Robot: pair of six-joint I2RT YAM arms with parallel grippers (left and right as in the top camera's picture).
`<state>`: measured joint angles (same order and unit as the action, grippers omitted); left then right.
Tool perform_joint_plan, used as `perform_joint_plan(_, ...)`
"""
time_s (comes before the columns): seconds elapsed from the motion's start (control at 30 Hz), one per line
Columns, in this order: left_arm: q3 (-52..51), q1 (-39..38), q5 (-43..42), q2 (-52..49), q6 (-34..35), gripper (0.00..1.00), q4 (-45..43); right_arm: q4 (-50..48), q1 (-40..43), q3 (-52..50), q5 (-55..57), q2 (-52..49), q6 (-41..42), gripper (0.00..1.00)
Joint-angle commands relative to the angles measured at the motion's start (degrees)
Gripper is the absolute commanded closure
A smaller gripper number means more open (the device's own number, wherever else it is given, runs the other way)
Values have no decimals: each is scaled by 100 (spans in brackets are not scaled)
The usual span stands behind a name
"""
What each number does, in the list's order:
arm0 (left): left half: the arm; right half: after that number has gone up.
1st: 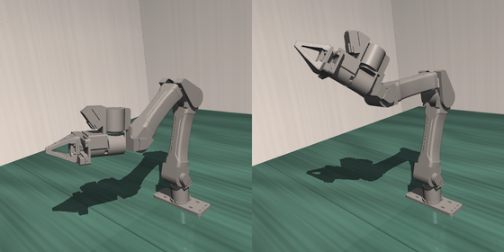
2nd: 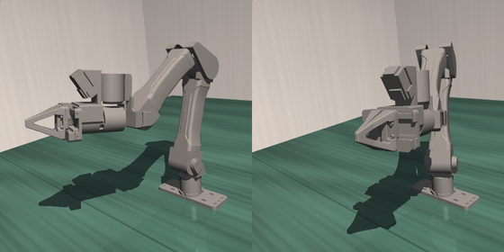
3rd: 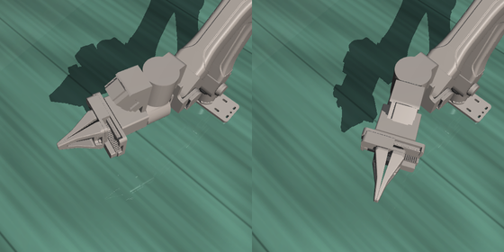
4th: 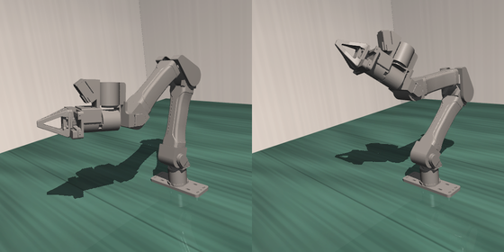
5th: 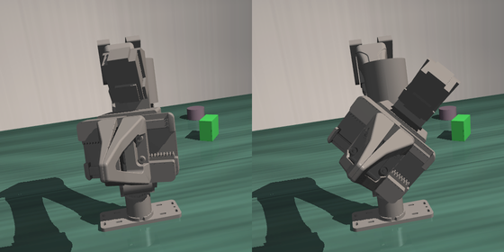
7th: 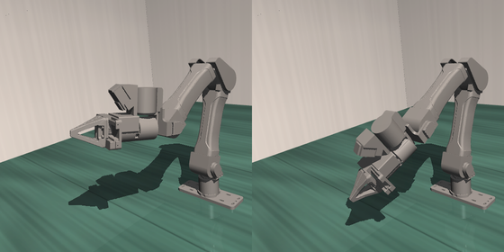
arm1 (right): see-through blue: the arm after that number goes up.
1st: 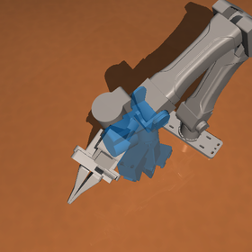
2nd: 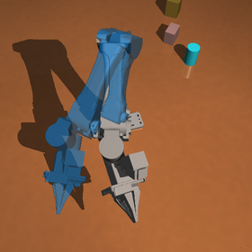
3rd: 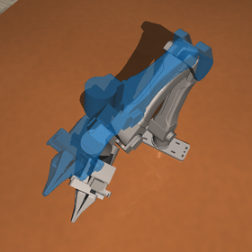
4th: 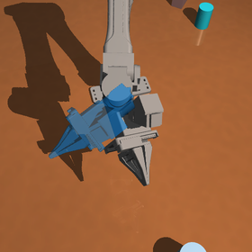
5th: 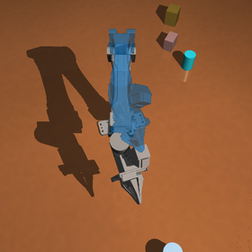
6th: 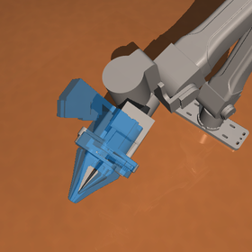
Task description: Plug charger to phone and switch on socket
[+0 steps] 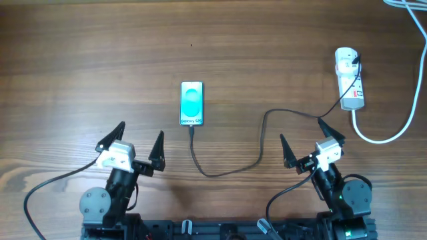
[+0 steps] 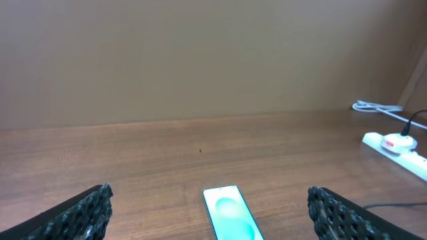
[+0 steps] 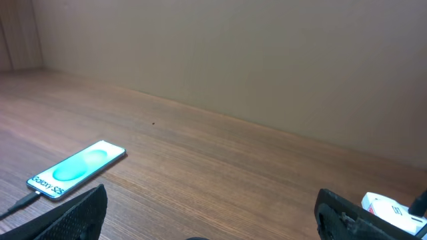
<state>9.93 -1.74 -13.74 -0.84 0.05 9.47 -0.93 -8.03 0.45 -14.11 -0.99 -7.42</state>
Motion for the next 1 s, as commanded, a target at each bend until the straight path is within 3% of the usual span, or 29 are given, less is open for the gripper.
perform_joint_plan(0.0, -129, -2, 35, 68, -138, 0, -35, -26, 24, -15, 11, 72, -9, 0)
perform_joint_plan(0.57, -920, 0, 118, 68, -131, 0, -549, -26, 24, -15, 11, 72, -9, 0)
perform_joint_plan(0.97, -929, 4, 120, 68, -92, 0, -566, -26, 24, -15, 11, 72, -9, 0)
